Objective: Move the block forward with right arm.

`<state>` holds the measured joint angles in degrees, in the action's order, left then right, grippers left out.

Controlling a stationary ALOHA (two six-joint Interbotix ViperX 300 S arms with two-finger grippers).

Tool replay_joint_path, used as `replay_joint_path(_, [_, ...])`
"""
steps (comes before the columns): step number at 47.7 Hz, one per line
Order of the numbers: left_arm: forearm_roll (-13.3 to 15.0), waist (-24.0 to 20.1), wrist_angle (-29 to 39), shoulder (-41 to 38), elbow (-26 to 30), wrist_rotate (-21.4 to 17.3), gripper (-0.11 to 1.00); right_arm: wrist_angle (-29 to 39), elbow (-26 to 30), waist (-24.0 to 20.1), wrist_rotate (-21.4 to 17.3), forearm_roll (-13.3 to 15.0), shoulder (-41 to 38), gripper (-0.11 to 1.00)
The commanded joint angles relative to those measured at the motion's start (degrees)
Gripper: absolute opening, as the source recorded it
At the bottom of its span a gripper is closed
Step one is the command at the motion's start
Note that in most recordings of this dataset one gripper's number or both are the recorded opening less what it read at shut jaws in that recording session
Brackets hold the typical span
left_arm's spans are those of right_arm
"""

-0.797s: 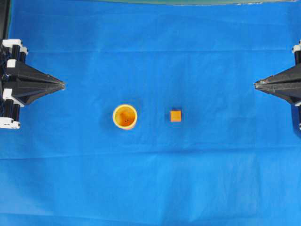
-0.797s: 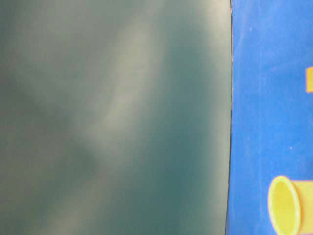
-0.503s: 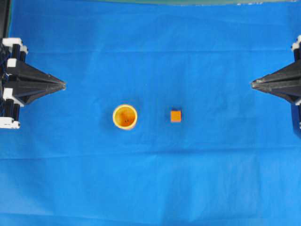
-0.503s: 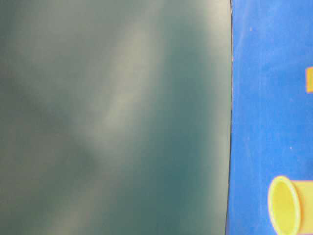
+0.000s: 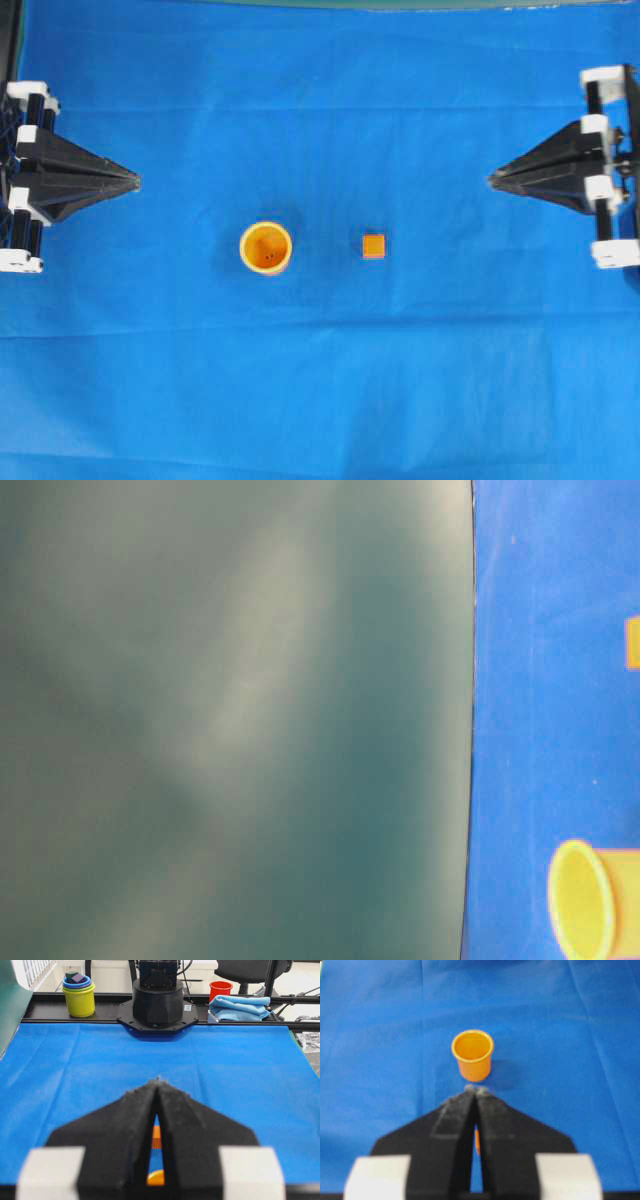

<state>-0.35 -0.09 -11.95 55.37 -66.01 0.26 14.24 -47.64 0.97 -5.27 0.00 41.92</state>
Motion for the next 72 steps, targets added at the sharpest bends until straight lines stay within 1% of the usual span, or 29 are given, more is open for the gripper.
replay_joint_path(1, [-0.09, 0.09, -0.18, -0.53, 1.58, 0.09, 0.01, 0.26, 2.64, 0.18, -0.18, 0.00, -1.93, 0.00])
replay_joint_path(16, [-0.09, 0.09, -0.18, -0.53, 1.58, 0.09, 0.01, 3.69, 6.59, 0.18, 0.44, 0.00, -10.37, 0.00])
replay_joint_path(29, [-0.09, 0.09, -0.18, -0.53, 1.58, 0.09, 0.01, 3.96, 9.93, 0.26, 0.70, 0.09, -17.14, 0.01])
replay_joint_path(32, [-0.09, 0.09, -0.18, -0.62, 1.49, 0.09, 0.01, 4.75, 10.90, 0.18, 0.79, 0.18, -18.90, 0.08])
replay_joint_path(38, [-0.09, 0.09, -0.18, -0.53, 1.49, 0.09, 0.01, 6.59, 12.48, 0.18, 0.79, 0.26, -21.88, 0.34])
replay_joint_path(42, [-0.09, 0.09, -0.18, -0.53, 1.49, 0.09, 0.01, 7.56, 13.18, 0.18, 0.79, 0.26, -23.99, 0.44])
replay_joint_path(45, [0.00, 0.00, -0.18, -0.53, 1.49, 0.09, 0.01, 7.73, 13.62, 0.18, 0.79, 0.26, -25.66, 0.47])
replay_joint_path(56, [-0.09, 0.00, -0.18, -0.53, 1.49, 0.09, 0.01, 7.82, 14.59, -0.26, 0.88, 0.26, -31.20, 0.49])
replay_joint_path(60, [-0.09, 0.09, -0.18, -0.53, 1.58, 0.09, 0.01, 7.82, 15.21, -0.44, 0.88, 0.35, -33.31, 0.53])
replay_joint_path(68, [-0.09, 0.09, -0.18, -0.53, 1.49, 0.09, 0.01, 7.82, 16.08, -0.53, 0.88, 0.35, -37.09, 0.63])
replay_joint_path(72, [-0.09, 0.09, -0.18, -0.53, 1.49, 0.09, 0.01, 7.73, 16.52, -0.53, 0.88, 0.35, -39.20, 0.66])
